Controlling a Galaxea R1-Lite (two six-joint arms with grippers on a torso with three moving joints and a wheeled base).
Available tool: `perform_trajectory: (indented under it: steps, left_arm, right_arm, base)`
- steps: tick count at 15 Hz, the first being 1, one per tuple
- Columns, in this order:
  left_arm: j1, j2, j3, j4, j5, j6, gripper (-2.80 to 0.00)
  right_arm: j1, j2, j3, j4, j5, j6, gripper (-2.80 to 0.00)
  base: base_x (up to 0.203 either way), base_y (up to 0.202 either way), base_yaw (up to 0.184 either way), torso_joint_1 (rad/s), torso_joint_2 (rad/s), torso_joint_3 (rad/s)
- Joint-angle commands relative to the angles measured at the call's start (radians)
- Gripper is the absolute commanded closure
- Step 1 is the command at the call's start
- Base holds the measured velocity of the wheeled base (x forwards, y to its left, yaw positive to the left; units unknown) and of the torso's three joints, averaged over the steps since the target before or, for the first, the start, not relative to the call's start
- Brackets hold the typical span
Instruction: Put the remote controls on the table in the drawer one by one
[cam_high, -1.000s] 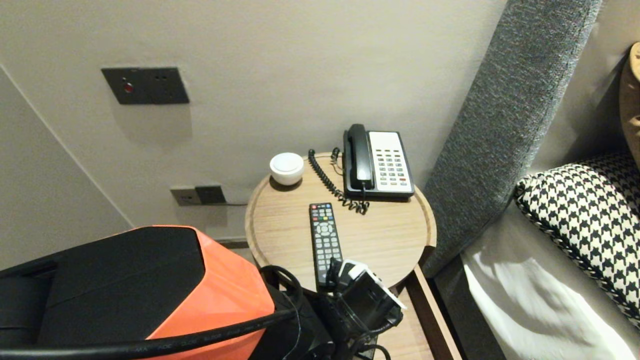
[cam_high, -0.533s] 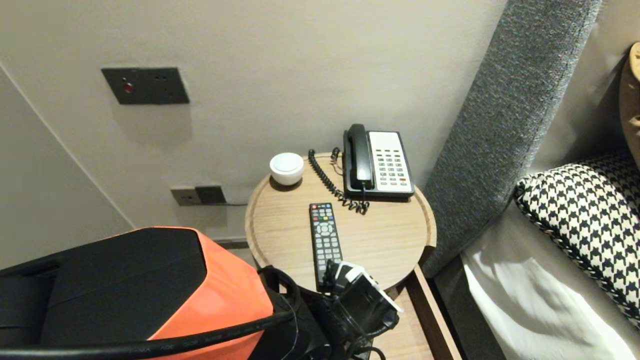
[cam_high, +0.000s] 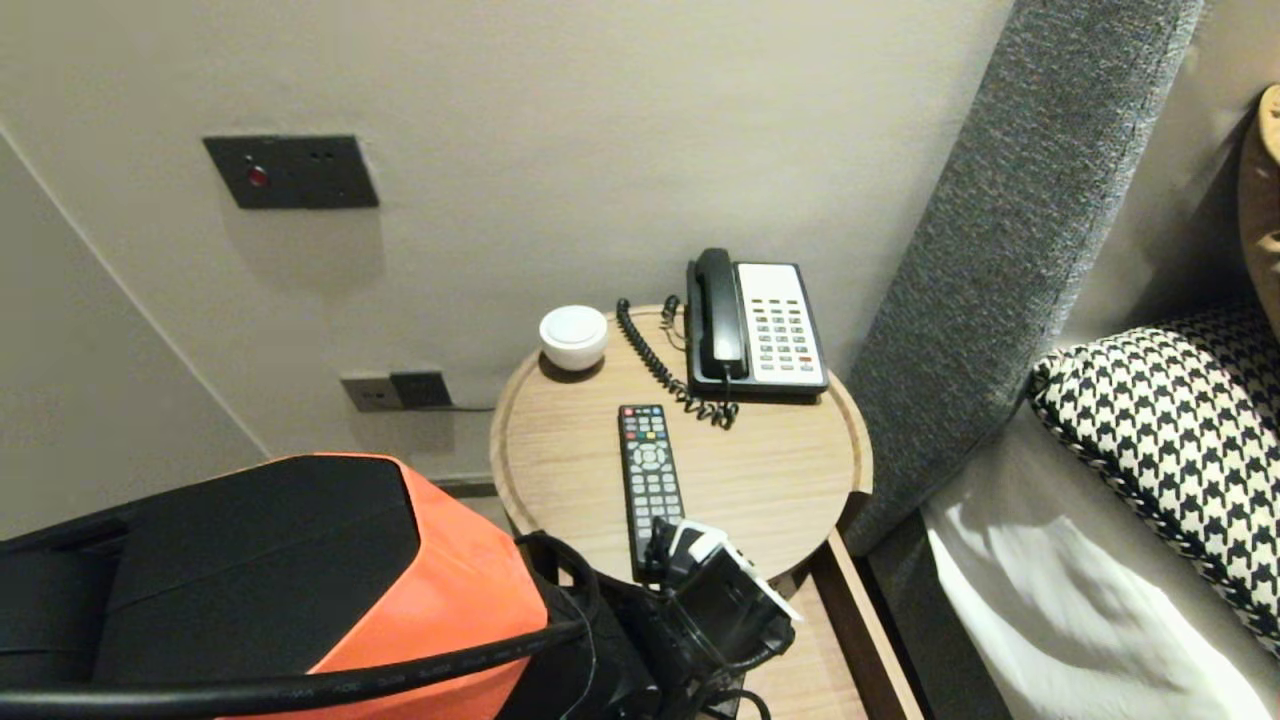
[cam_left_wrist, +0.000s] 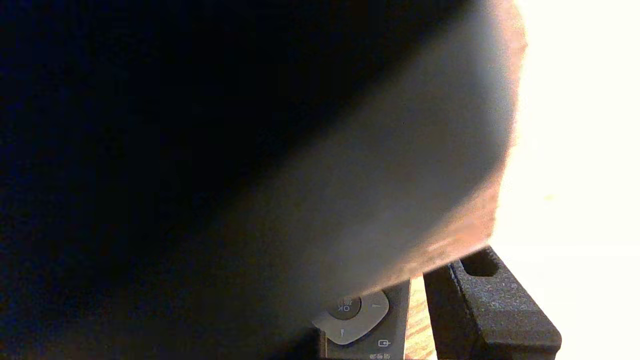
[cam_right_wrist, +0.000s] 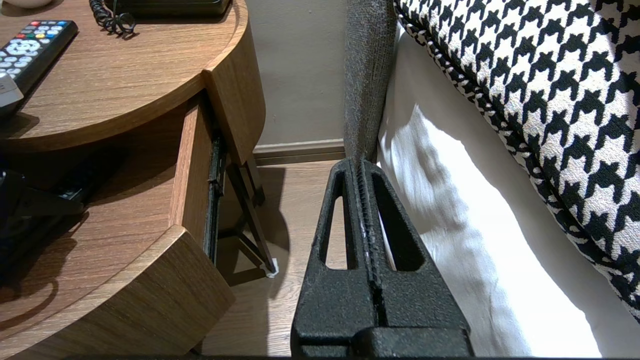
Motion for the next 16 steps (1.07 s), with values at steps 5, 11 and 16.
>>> perform_trajectory:
  steps: [5, 11, 16]
  left_arm:
    - [0.000, 0.003, 0.000, -0.006, 0.004, -0.003, -2.80]
    - [-0.021, -0.034, 0.011, -0.004, 0.031, -0.003, -2.80]
    - [-0.021, -0.087, 0.042, 0.075, 0.022, -0.005, -2.80]
  right_arm:
    - [0.000, 0.001, 0.040, -0.001, 0.000, 0.000, 0.00]
    - [0.000, 0.001, 0.040, -0.001, 0.000, 0.000, 0.00]
    - [0.000, 0.001, 0.040, -0.001, 0.000, 0.000, 0.00]
  base:
    - [0.000, 0.000, 0.000, 0.000, 0.00, 0.000]
    - [0.000, 0.000, 0.000, 0.000, 0.00, 0.000]
    - [0.000, 0.000, 0.000, 0.000, 0.00, 0.000]
